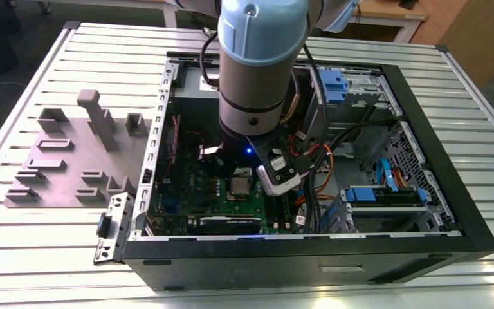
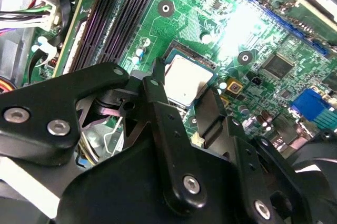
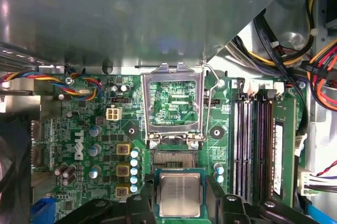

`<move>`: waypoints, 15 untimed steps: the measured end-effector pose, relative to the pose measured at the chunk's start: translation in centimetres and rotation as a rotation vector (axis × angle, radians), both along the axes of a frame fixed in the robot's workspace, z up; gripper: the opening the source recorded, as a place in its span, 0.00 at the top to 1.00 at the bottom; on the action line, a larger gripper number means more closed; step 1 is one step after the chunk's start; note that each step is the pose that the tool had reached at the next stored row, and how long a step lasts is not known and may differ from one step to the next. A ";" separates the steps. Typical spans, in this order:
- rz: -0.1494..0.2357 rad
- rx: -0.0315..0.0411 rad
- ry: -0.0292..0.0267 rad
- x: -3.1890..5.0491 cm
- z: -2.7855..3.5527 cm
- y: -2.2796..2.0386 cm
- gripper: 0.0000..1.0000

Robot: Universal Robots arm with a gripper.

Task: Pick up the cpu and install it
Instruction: 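Pick up the cpu and move it towards the insertion slot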

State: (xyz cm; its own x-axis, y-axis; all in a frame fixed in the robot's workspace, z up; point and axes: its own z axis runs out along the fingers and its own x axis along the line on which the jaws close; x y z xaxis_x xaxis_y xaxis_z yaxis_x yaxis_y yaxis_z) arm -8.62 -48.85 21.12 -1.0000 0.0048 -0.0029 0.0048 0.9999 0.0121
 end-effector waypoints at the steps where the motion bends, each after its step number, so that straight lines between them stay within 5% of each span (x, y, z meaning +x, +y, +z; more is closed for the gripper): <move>1: 0.000 0.0000 0.0000 0.00 -0.12 0.00 0.53; 15: 0.000 0.0012 0.0001 -0.20 -1.28 0.16 0.53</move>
State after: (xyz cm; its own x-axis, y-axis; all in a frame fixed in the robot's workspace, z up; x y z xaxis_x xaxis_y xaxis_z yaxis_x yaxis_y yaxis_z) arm -8.82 -48.69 19.84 -1.0000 0.0048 -0.0028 0.0048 0.9999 0.0133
